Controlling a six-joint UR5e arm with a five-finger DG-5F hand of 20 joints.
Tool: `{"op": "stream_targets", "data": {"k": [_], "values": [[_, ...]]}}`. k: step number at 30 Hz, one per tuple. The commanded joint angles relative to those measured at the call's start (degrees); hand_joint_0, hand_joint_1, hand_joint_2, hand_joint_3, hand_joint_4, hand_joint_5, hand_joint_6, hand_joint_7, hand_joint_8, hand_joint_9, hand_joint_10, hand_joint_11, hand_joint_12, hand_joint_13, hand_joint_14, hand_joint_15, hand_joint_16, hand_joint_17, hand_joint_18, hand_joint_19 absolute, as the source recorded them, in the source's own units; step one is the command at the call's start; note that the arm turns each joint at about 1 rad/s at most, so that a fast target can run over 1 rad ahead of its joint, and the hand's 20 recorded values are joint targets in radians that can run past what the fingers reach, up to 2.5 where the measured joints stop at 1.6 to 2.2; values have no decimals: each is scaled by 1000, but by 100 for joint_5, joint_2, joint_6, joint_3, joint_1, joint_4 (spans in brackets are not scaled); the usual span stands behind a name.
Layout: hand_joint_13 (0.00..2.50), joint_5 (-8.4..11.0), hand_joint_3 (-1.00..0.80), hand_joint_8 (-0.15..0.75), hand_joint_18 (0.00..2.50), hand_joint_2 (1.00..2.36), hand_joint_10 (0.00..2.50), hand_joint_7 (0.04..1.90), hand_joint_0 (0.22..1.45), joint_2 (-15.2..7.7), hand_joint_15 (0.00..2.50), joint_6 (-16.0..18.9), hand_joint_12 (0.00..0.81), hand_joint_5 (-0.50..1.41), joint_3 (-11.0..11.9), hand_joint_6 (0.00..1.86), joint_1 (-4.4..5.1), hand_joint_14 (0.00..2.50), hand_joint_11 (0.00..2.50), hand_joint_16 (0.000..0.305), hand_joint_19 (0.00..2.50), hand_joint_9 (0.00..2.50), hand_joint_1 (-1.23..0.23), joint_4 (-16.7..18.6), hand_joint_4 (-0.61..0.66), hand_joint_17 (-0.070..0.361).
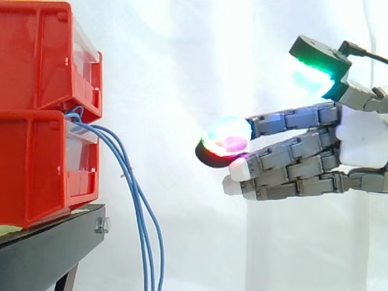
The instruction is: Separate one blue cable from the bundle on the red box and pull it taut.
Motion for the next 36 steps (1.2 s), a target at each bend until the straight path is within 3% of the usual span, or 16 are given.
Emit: {"op": "stream_targets", "data": {"k": [1, 7, 11, 12, 13, 17, 25, 27, 28, 31, 36], "values": [[194, 46, -500, 237, 0, 1000, 0, 720, 471, 3, 222, -261, 352, -194, 1, 502, 25, 9, 61, 62, 80, 372, -554, 113, 188, 140], [44, 204, -500, 232, 0, 1000, 0, 733, 450, -24, 222, -331, 357, -211, 1, 502, 95, 8, 22, 65, 69, 230, -535, 130, 164, 147], [19, 231, -500, 240, 0, 1000, 1, 734, 451, -252, 211, -226, 358, -208, 98, 502, 104, 8, 49, 66, 63, 282, -574, 157, 184, 148], [20, 240, -500, 238, 0, 1000, 0, 737, 453, -322, 210, -182, 357, -206, 151, 502, 95, 8, 47, 66, 62, 285, -580, 165, 185, 148], [22, 222, -500, 239, 0, 1000, 2, 733, 455, -533, 210, 73, 356, -204, 370, 502, 60, 8, 59, 65, 65, 298, -584, 95, 192, 146], [51, 108, -500, 242, 0, 1000, 0, 735, 460, -727, 210, 451, 356, -194, 634, 502, 16, 8, 53, 63, 61, 338, -602, -177, 208, 143], [72, 257, -500, 246, 0, 1000, 0, 739, 469, -806, 208, 293, 356, -182, 652, 502, 16, 8, 60, 61, 78, 383, -601, -169, 229, 137], [73, 275, -500, 247, 0, 1000, 2, 741, 469, -911, 212, 284, 355, -181, 652, 502, 16, 8, 68, 61, 76, 392, -599, -90, 230, 137], [74, 275, -500, 247, 0, 1000, 0, 739, 470, -1052, 209, 284, 354, -181, 652, 502, 7, 8, 69, 60, 77, 394, -600, 165, 232, 135], [78, 275, -500, 247, 0, 1000, 0, 741, 473, -1113, 214, 301, 353, -177, 687, 502, -10, 8, 64, 59, 83, 401, -599, 367, 234, 134], [83, 257, -500, 248, 0, 1000, 2, 744, 480, -1351, 203, 310, 351, -176, 959, 502, -37, 7, 73, 59, 88, 416, -606, 341, 230, 132]]}}
